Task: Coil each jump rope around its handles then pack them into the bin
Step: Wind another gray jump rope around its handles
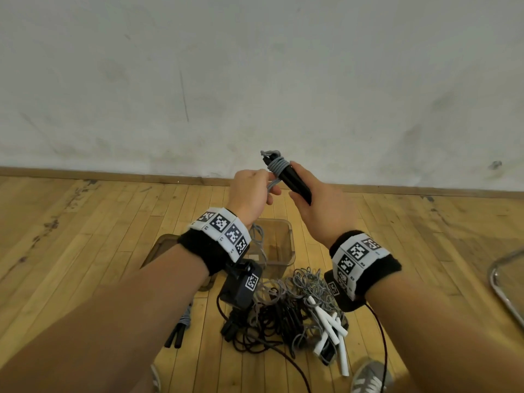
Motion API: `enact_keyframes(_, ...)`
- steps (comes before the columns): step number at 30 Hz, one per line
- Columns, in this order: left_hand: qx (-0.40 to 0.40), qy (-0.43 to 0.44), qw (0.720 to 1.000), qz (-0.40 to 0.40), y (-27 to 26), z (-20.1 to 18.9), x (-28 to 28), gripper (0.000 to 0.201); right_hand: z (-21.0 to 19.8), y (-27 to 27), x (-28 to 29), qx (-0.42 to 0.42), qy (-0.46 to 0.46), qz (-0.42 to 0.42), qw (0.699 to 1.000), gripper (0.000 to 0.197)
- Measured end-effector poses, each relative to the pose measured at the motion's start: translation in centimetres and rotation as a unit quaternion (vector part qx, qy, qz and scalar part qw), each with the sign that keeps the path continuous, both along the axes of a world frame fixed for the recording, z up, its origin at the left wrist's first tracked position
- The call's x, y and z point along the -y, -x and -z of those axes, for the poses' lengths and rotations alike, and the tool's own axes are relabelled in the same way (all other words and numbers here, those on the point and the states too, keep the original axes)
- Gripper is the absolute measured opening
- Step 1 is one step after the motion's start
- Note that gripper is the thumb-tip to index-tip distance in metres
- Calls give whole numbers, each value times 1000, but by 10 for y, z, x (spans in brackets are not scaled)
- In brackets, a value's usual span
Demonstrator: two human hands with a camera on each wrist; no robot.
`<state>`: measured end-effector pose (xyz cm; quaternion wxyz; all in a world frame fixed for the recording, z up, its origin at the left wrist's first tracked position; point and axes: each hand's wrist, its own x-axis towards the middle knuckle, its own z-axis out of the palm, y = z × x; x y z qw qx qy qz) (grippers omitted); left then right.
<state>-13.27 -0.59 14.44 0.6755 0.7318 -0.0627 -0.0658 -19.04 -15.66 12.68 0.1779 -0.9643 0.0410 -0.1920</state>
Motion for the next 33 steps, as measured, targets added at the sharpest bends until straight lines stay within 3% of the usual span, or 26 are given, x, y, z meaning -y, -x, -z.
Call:
enact_keyframes(4, 36, -42, 998, -26, -2, 2, -2, 47, 3, 3, -9, 7, 1, -13, 1000, 55)
enact_keyframes(9, 38, -38, 998, -22, 1, -2, -6, 39, 14, 3, -12, 25, -163, -120, 979, 46)
enact_keyframes(14, 16, 0, 1000, -26, 1, -1, -6, 36, 5, 4, -13, 15, -200, -151, 968, 49)
enact_keyframes(19, -25, 58, 998, -6, -3, 0, -5, 38, -12, 8, -7, -10, -406, -91, 909, 64)
enact_keyframes(22, -19, 47, 998, 29, -4, 1, -7, 38, -15, 10, -4, -86, -533, -105, 835, 57)
enact_keyframes(23, -11, 39, 998, 43, -4, 1, -8, 36, -16, 11, -3, -110, -535, -116, 829, 50)
enact_keyframes(26, 21, 13, 996, 83, -3, 0, -11, 32, -17, 14, 1, -134, -491, -142, 849, 29)
enact_keyframes(30, 25, 10, 996, 85, -2, -4, -14, 28, -16, 8, 7, -89, -427, -139, 889, 40)
enact_keyframes(33, 39, -15, 995, 89, -5, -3, -15, 11, -16, 9, 6, -53, -359, -142, 921, 37)
